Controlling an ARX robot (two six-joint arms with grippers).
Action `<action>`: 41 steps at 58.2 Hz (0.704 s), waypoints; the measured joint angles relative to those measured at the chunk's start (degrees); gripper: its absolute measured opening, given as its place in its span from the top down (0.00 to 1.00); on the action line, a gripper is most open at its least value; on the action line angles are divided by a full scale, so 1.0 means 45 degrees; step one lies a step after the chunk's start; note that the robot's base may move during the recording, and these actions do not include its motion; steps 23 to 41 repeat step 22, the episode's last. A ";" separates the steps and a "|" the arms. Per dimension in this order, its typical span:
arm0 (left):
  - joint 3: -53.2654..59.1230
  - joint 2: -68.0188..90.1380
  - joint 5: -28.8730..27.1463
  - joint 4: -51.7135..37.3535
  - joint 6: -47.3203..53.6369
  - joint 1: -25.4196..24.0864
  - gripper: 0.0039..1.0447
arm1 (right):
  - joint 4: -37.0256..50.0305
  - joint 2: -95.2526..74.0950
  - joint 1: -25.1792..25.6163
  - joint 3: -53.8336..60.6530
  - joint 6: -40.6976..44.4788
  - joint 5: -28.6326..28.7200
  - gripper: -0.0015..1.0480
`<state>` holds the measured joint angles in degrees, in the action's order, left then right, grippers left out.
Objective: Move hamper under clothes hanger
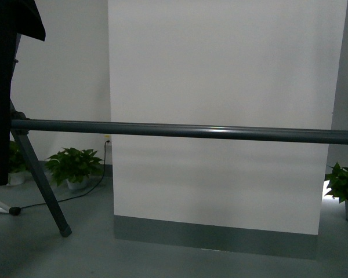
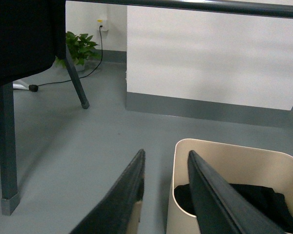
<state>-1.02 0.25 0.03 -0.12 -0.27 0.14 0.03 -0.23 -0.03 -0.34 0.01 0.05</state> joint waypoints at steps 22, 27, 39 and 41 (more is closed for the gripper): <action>0.0000 0.0000 0.0000 0.0000 0.0000 0.0000 0.07 | 0.0000 0.0000 0.0000 0.0000 0.0000 0.0000 0.16; 0.0000 0.0000 0.0000 0.0000 0.0000 0.0000 0.07 | 0.0000 0.0000 0.0000 0.0000 0.0000 0.0000 0.16; 0.0000 0.0000 0.0000 0.0000 0.0000 0.0000 0.07 | 0.0000 0.0000 0.0000 0.0000 0.0000 0.0000 0.16; 0.0000 0.0000 0.0000 0.0000 0.0000 0.0000 0.07 | 0.0000 0.0000 0.0000 0.0000 0.0000 0.0000 0.16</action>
